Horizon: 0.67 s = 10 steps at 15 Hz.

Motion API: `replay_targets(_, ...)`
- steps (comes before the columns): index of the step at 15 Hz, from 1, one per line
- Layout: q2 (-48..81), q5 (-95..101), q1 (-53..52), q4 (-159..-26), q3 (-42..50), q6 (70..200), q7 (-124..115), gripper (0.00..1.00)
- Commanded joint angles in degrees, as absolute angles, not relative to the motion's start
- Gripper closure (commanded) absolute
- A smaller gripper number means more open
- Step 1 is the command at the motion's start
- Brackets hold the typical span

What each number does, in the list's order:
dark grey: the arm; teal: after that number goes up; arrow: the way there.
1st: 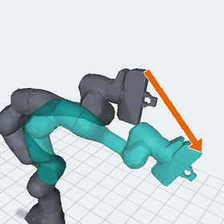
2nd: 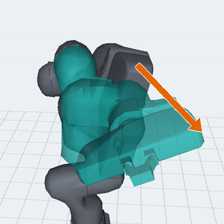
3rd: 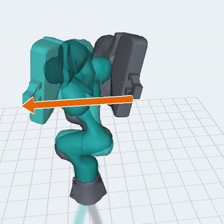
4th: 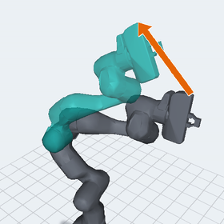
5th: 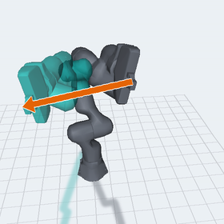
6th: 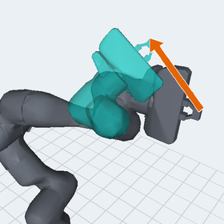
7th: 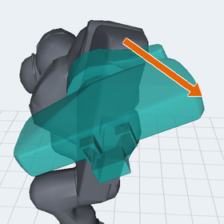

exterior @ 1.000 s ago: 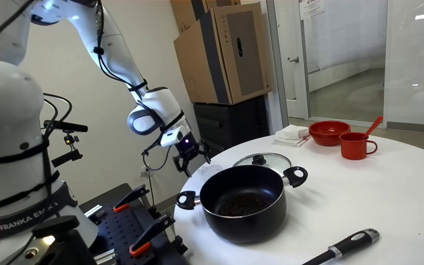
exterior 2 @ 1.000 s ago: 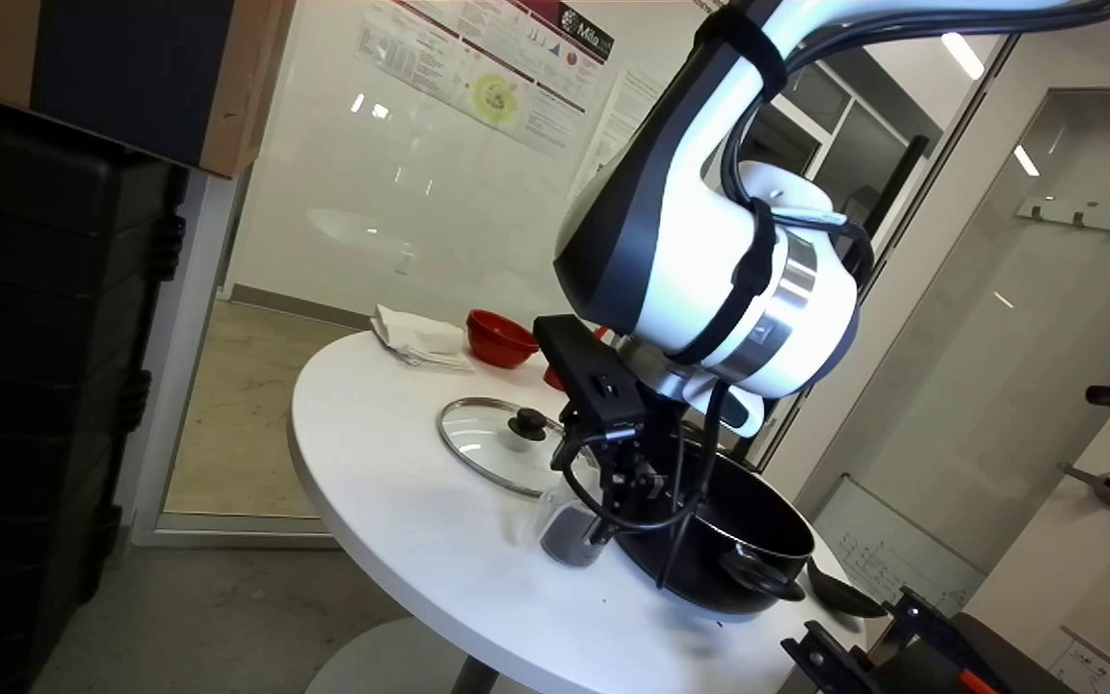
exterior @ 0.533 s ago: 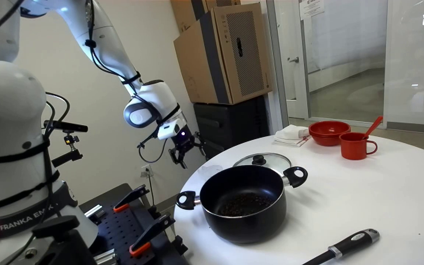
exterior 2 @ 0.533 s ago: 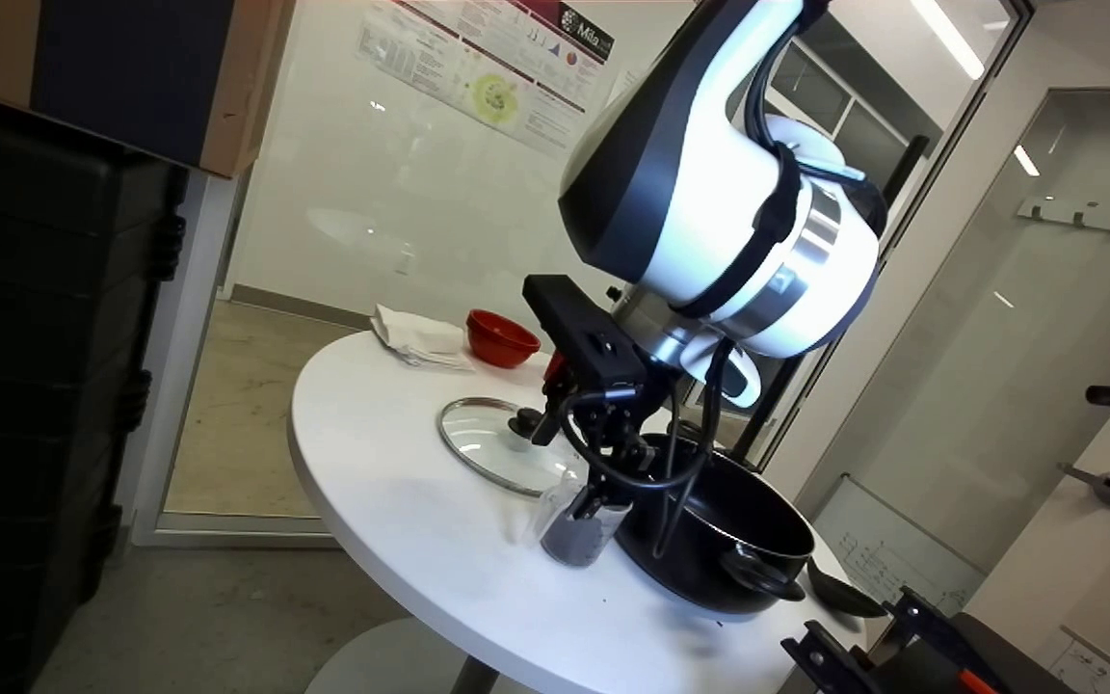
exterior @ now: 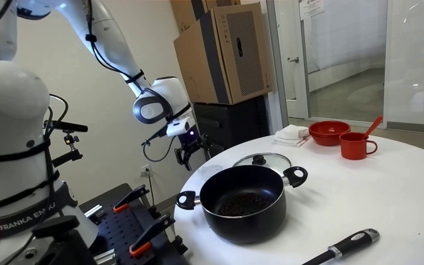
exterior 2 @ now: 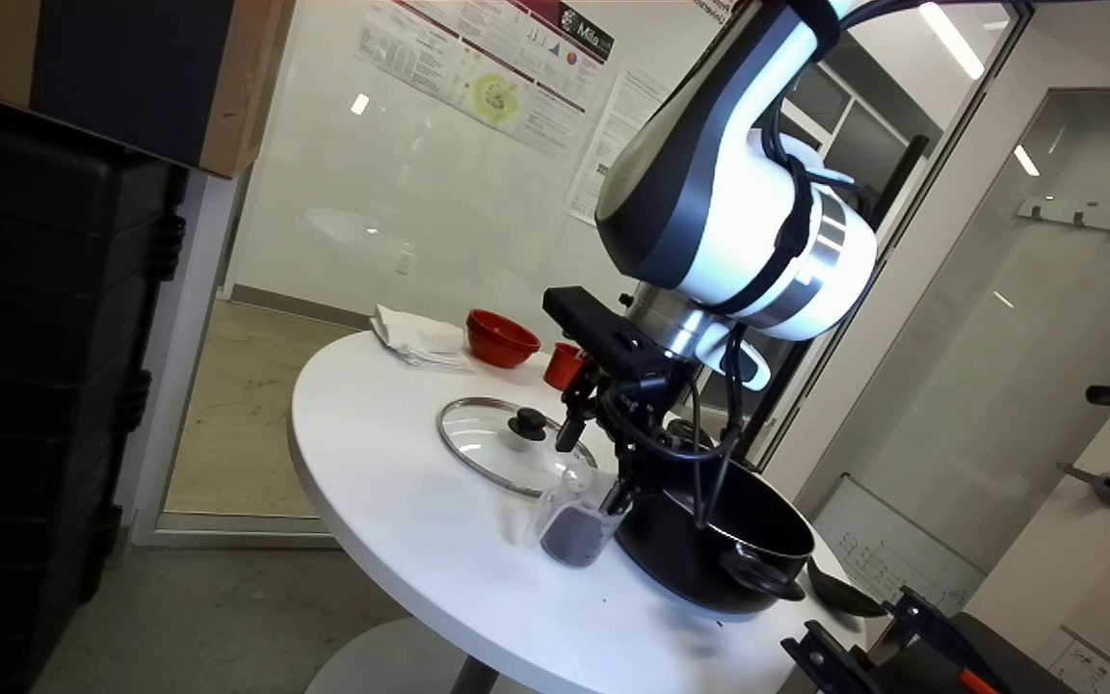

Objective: Pour the contents of the jug into the pot

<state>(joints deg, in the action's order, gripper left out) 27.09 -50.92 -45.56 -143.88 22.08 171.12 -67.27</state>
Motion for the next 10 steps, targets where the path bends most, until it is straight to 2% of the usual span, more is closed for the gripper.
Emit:
replay_targets(1, 27.61, -43.22, -51.28, -143.25, 29.53, 166.49, -72.77, 0.00)
replay_targets(6, 27.93, -36.83, -55.30, -141.64, 34.30, 161.27, -75.71, 0.00)
replay_targets(7, 26.36, -29.70, -49.88, -141.92, 29.86, 162.24, -80.25, 0.00)
replay_targets(10, 26.49, -20.62, -47.05, -140.88, 27.61, 161.56, -86.31, 0.00)
